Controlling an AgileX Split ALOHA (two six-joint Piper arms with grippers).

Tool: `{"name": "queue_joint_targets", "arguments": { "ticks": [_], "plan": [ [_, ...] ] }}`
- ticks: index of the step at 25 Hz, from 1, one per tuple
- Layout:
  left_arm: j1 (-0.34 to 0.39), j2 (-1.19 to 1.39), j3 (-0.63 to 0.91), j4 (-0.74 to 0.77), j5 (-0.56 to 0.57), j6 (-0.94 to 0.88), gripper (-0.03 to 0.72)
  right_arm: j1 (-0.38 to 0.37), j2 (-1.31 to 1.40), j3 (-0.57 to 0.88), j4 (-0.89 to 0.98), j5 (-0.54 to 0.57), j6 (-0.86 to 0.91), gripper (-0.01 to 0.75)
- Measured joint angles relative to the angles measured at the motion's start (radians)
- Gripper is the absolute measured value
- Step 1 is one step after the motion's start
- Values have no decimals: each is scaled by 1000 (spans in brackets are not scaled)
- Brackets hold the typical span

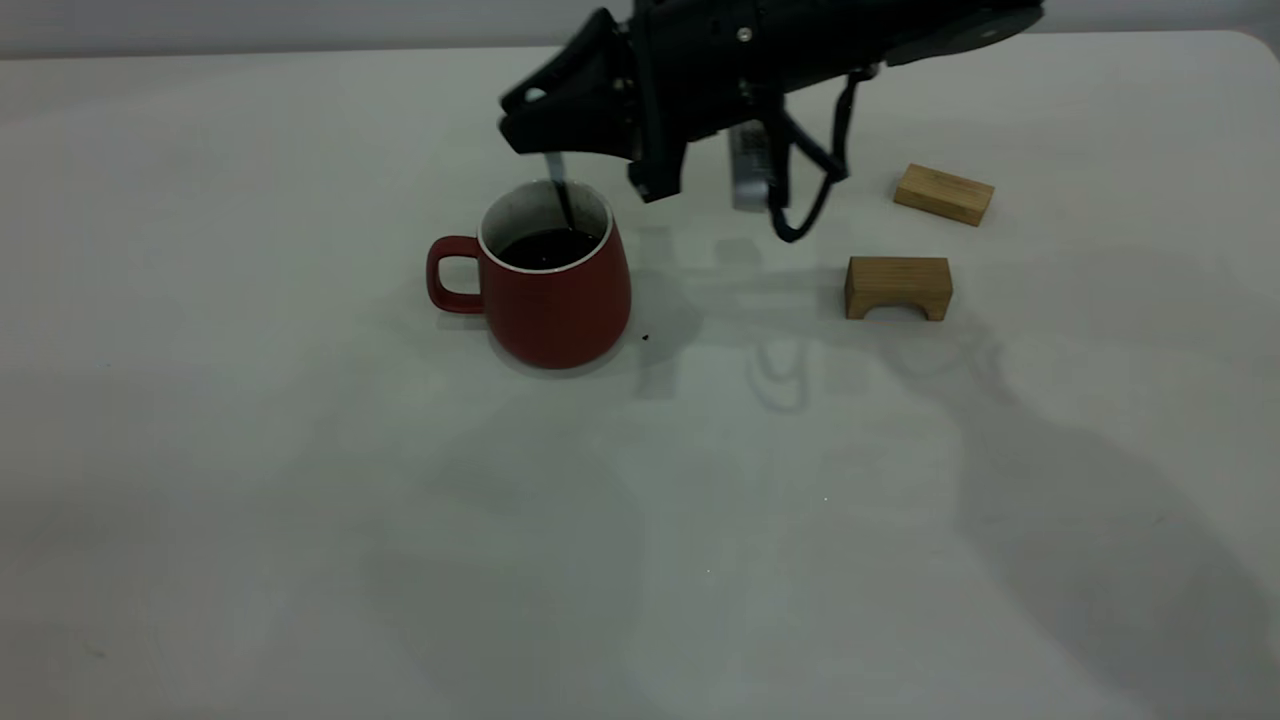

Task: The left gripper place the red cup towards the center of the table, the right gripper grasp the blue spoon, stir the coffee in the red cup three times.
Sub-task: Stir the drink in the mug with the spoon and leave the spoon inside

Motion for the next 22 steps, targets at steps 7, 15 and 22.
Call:
{"name": "queue_joint_targets", "arguments": {
  "ticks": [7, 15, 22],
  "plan": [
    [0, 0, 0, 0, 0, 0, 246, 16, 0, 2, -1, 39, 211, 109],
    [0, 0, 0, 0, 0, 0, 246, 12, 0, 2, 81, 34, -102, 109],
    [0, 0, 1, 0, 0, 0, 246, -24, 0, 2, -26, 34, 83, 109]
  ]
}}
